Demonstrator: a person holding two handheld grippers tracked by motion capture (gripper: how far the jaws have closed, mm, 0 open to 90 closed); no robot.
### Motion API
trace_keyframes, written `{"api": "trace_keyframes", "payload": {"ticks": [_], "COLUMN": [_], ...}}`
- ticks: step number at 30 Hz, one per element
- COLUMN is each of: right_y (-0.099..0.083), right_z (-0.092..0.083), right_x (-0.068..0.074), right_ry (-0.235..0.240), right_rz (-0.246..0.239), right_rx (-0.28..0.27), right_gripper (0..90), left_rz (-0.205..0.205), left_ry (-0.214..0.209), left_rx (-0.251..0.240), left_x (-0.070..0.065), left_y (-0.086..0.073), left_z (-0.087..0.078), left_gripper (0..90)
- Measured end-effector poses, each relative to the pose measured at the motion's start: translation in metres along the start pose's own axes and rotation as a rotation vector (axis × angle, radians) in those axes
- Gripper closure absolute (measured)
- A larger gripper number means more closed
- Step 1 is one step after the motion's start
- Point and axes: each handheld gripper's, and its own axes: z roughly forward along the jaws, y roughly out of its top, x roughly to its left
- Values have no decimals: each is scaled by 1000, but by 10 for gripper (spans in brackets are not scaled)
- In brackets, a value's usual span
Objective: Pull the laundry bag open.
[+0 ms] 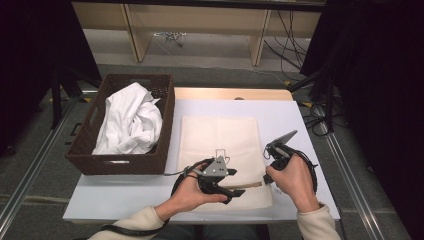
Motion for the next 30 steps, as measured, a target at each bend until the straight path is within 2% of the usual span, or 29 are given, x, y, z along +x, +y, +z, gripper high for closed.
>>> {"api": "trace_keyframes", "payload": {"ticks": [1,6,7,8,10,11,13,15,18,21,23,25,27,28,30], "right_y": [0,0,0,0,0,0,-1,-1,-1,-1,-1,0,-1,-1,0], "right_z": [0,0,0,-2,-3,-3,-2,0,0,-1,0,0,0,0,1], "right_x": [-1,-1,0,4,4,5,4,1,1,1,1,1,1,1,1], "right_ry": [-1,3,2,5,1,0,3,0,1,1,4,2,0,1,-2], "right_rz": [-18,-16,-3,48,42,63,46,-4,-4,-4,-5,-5,-4,-4,12], "right_rx": [-4,2,4,33,36,39,25,-7,-7,-6,-2,1,-5,-4,9], "right_gripper": [845,844,844,844,844,845,845,844,844,844,844,844,844,844,844], "left_rz": [-1,6,2,2,2,3,12,11,-1,5,-18,-21,-9,-28,-26], "left_ry": [3,-16,-21,-23,-34,-37,-39,-53,-59,-61,-67,-81,-79,-85,-87], "left_rx": [2,15,13,13,16,20,28,27,30,44,35,37,49,45,52], "left_x": [-1,-1,-2,-2,-3,-3,-3,-4,-5,-2,-3,-3,-2,-4,-4], "left_y": [0,0,0,1,1,1,2,2,3,3,3,4,4,4,4], "left_z": [2,12,14,16,21,23,27,33,39,44,48,52,54,56,58], "left_gripper": [311,311,311,311,311,311,311,311,312,314,316,318,323,326,332]}}
